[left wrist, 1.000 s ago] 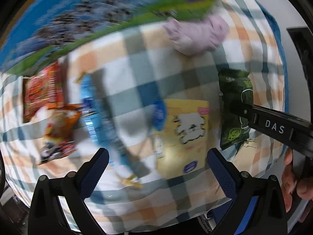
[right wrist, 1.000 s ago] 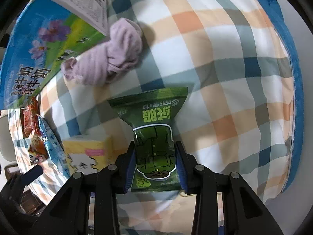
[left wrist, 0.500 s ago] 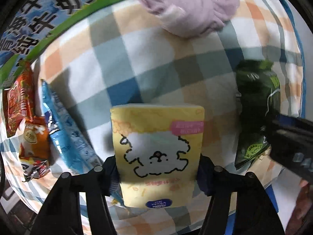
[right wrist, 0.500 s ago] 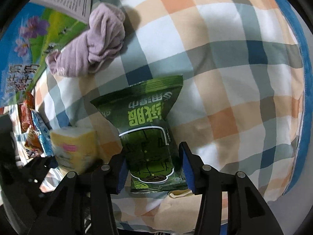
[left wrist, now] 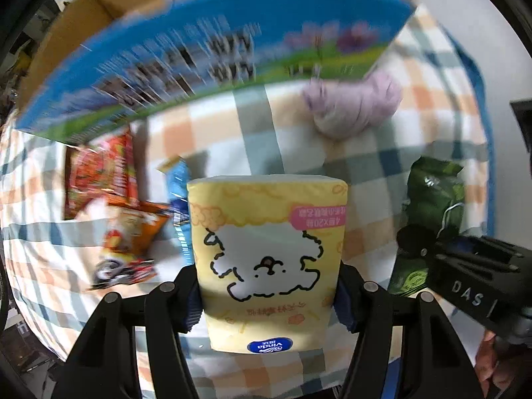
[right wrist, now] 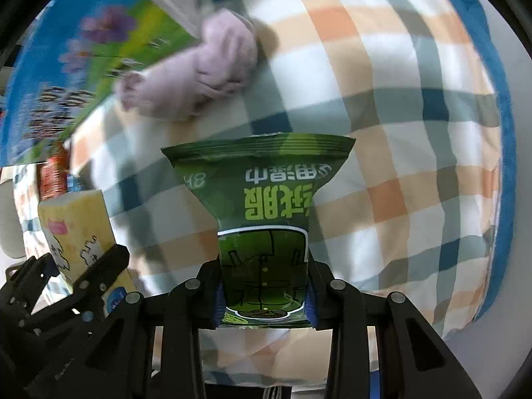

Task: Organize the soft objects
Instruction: 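Carry both items into the cardboard box and open both tools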

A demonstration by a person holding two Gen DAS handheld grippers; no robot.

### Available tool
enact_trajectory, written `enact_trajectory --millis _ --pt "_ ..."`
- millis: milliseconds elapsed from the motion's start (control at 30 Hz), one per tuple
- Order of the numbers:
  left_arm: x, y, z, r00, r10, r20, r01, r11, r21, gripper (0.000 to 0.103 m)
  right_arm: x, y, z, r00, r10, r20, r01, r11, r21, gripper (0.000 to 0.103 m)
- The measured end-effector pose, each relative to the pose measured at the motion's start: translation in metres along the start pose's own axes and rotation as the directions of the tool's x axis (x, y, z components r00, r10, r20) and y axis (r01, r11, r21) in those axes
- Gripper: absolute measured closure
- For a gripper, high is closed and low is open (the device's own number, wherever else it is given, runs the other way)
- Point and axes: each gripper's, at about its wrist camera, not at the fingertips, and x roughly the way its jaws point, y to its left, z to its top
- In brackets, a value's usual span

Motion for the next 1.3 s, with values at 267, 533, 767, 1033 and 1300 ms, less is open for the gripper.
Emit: enact_trajectory --millis 267,533,767,1033,1300 --pt "-0.098 0.048 0.017 0.988 -0.064 0.139 0.069 0.997 -0.029 0.043 -0.057 0.028 -0.024 0.990 0.075 0.119 -0.070 0.996 -0.050 0.065" --pt "-0.172 0.077 0.061 0.962 -0.129 0.239 0.139 0.990 -0.025 0.043 -0.173 0.053 0.013 0.955 0.170 0.243 -0.137 0.980 -0.148 0.065" --pt "-0.188 0.114 0.144 0.960 -0.168 0.225 0.190 0.978 -0.080 0.043 -0.231 0.105 0.088 0.938 0.163 0.306 -0.104 0.974 -0.200 0.065" --pt "-0.126 0.155 0.238 0.966 -0.240 0.095 0.254 0.950 -0.180 0.043 -0.189 0.140 0.190 0.962 0.109 0.251 -0.060 0.979 -0.194 0.065" --pt "-0.062 0.173 0.287 0.943 -0.334 -0.016 0.319 0.913 -0.256 0.043 -0.135 0.153 0.263 0.985 0.036 0.169 -0.004 0.983 -0.184 0.065"
